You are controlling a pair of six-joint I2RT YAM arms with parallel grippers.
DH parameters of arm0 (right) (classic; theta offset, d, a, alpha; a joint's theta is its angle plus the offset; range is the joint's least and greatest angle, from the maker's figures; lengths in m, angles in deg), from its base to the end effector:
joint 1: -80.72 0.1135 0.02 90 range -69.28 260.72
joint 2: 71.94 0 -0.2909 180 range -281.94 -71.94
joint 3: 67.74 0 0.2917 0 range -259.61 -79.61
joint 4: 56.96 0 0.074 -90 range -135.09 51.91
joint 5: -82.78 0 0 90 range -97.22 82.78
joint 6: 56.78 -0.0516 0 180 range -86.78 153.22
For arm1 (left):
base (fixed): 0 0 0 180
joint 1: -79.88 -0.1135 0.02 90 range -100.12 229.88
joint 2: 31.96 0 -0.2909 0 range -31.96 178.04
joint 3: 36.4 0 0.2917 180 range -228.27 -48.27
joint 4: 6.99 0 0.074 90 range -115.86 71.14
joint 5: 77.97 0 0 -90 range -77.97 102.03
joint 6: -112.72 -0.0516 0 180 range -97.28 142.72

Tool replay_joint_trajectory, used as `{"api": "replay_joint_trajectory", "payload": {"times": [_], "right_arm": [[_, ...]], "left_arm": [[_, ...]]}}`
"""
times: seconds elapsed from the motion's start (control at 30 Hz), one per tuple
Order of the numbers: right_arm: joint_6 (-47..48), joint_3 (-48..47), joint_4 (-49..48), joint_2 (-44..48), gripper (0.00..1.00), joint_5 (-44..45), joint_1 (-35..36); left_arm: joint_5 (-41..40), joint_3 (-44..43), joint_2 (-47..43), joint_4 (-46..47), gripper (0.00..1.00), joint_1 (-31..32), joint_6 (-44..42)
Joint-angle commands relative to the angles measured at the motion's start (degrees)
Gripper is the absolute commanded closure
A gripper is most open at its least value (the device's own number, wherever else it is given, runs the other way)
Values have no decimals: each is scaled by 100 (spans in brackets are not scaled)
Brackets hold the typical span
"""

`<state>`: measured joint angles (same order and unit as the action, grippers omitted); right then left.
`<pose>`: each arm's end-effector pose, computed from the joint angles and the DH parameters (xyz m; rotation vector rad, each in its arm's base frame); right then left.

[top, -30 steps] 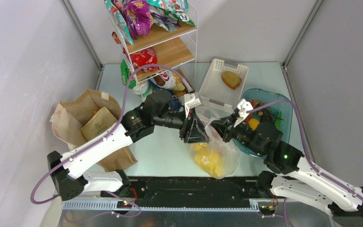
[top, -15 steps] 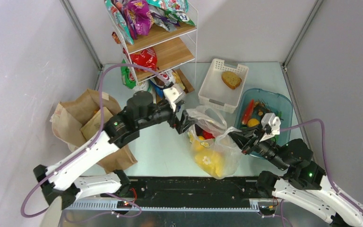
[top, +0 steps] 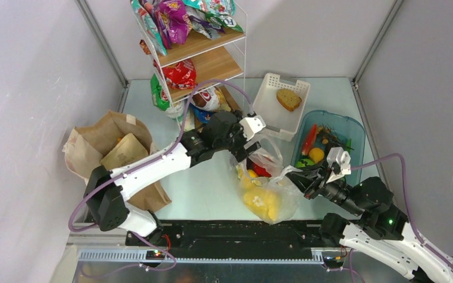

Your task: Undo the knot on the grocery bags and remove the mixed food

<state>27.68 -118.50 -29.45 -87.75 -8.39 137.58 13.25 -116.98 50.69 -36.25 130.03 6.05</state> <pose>0.0558 0.0874 0.3761 -0.6676 1.3491 0.9013 0.2437 -0.2936 0.3262 1.1888 1.7790 -0.3681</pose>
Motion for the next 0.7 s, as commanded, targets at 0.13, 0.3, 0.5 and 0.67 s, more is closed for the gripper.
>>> {"api": "replay_joint_trajectory", "payload": {"times": [0.13,0.3,0.5,0.67], "right_arm": [[19,-13,94,300,100,-65,24],[33,-13,74,365,100,-64,27],[47,-8,71,351,100,-76,26],[71,-11,44,320,100,-70,20]], "left_arm": [[676,-379,198,413,2,238,-566],[854,-389,135,413,1,460,-576],[82,-539,531,418,1,565,-841],[-690,-728,836,452,16,588,-792]]}}
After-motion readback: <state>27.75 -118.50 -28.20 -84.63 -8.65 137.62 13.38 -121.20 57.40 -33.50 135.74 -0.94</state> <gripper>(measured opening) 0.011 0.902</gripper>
